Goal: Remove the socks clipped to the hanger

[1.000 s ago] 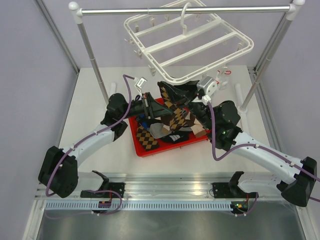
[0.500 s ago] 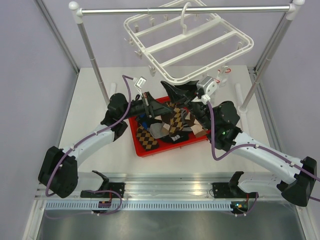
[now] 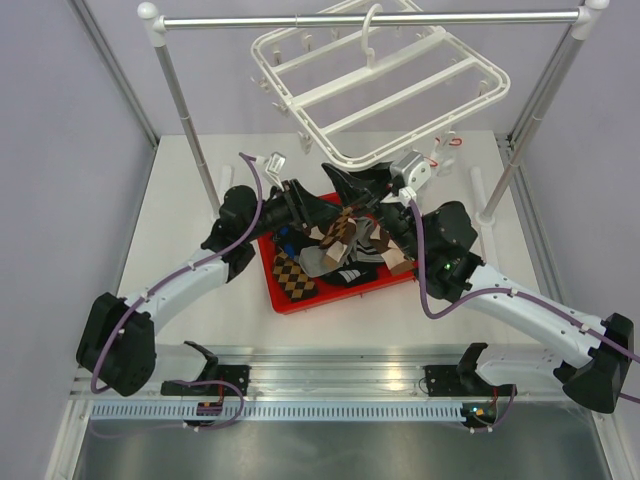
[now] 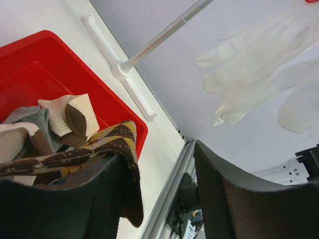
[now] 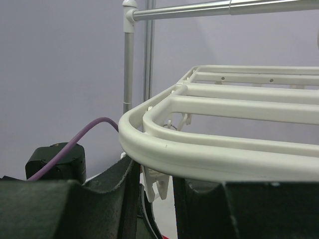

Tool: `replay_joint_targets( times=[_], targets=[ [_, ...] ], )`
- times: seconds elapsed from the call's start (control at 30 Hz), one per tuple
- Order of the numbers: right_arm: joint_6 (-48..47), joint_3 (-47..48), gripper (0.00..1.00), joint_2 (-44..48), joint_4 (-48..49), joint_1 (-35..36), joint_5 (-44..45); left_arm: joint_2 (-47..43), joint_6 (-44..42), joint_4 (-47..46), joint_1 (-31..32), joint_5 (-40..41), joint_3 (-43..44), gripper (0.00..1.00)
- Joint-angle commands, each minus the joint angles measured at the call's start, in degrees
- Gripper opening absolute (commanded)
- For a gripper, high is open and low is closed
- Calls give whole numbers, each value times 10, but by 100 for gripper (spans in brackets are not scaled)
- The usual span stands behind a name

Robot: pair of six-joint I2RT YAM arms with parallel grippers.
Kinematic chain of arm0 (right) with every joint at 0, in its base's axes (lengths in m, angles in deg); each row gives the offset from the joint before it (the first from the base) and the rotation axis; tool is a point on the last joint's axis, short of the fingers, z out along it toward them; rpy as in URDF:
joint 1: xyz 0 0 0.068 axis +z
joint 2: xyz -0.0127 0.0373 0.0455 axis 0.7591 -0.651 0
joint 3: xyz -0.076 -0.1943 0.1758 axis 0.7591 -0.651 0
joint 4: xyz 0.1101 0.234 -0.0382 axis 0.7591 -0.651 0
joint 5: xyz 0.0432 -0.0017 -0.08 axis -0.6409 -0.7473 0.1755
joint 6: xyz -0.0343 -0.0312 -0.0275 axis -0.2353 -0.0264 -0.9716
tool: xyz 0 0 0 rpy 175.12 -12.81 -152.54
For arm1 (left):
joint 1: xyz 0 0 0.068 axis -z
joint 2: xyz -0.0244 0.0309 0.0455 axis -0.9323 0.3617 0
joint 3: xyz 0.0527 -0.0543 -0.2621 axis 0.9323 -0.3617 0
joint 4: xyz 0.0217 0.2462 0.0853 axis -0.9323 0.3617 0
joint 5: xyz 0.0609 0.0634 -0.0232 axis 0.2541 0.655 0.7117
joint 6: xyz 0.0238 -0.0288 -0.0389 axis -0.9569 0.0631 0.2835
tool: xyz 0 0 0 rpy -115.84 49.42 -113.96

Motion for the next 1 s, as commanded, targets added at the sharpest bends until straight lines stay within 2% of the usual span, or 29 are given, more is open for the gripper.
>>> replay_joint_targets(
  times=[0.0, 0.13, 0.2, 0.27, 0.33, 0.47, 0.7, 0.8, 0.87, 0.93, 0.97],
  targets=[
    [1, 18, 1, 8, -5, 4, 12, -21, -32, -10, 2, 26, 14, 60],
    [2, 19, 1, 7, -10, 3, 15, -24, -33, -7, 2, 24, 11, 68],
    [3, 21, 1, 5, -12, 3, 18, -27, -33, -5, 2, 28, 9, 77],
    [4, 22, 1, 2, -17, 3, 20, -29, -35, -1, 2, 32, 7, 78],
    [7, 24, 1, -1, -21, 3, 21, -34, -37, 4, 1, 37, 7, 99],
    [9, 24, 1, -6, -25, 4, 31, -42, -46, 21, 1, 49, 8, 100],
    [15, 19, 1, -8, -29, 5, 43, -68, -83, 113, 1, 96, 22, 100],
    [18, 18, 1, -4, -31, 5, 44, -78, -101, 120, 0, 79, 23, 100],
    [23, 17, 1, -3, -30, 6, 43, -62, -146, 276, 4, 140, 96, 100],
    [25, 18, 1, -3, -29, 5, 40, -17, -185, 378, 5, 186, 183, 100],
    [27, 18, 1, -3, -29, 5, 39, -7, -209, 442, 5, 195, 198, 100]
  ],
)
